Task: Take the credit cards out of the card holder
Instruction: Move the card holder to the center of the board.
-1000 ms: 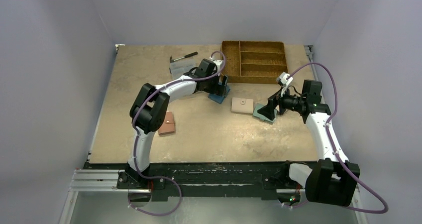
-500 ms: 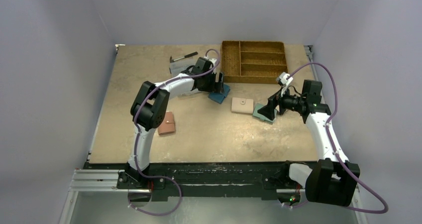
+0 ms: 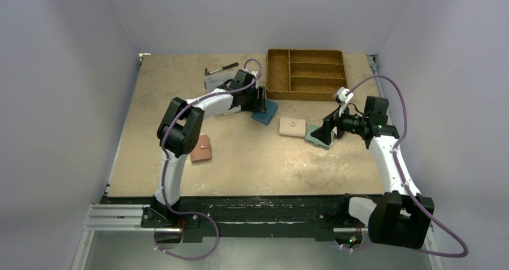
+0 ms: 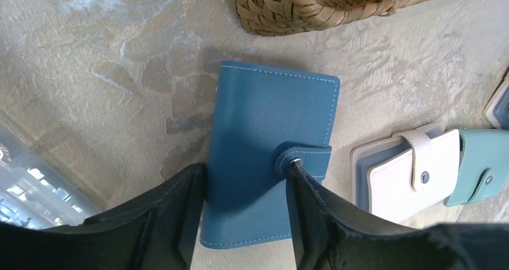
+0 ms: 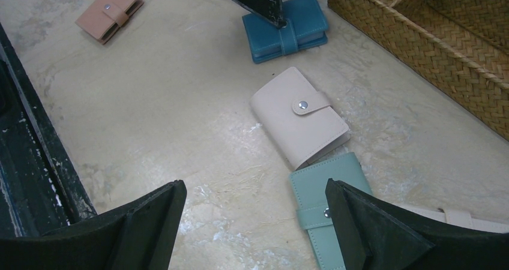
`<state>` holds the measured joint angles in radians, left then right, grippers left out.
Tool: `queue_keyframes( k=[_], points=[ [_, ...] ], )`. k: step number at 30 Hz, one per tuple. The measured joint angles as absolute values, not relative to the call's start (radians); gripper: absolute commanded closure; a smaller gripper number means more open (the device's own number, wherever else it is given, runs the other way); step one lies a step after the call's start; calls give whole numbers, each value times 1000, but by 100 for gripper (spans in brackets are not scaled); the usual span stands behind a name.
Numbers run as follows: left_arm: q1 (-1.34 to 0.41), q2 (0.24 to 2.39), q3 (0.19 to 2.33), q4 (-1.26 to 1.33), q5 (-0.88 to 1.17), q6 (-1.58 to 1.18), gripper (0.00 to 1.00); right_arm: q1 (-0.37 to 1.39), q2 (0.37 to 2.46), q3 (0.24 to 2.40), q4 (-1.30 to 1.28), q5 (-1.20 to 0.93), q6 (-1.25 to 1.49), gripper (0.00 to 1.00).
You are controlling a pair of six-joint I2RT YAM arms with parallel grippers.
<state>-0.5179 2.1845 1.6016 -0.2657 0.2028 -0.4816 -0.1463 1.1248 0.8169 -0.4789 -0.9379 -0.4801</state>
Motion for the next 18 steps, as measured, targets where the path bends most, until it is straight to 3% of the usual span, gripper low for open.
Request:
queue_keyframes(
  k=[12,18],
  points=[
    [-541,2032,1361,-121,156,-566,98,-146,1124,817,-480,-938,-483,1],
    [-587,1828,1089,-27,146,-611,100,-146,1123,817,-503,-944,-518,1]
  ],
)
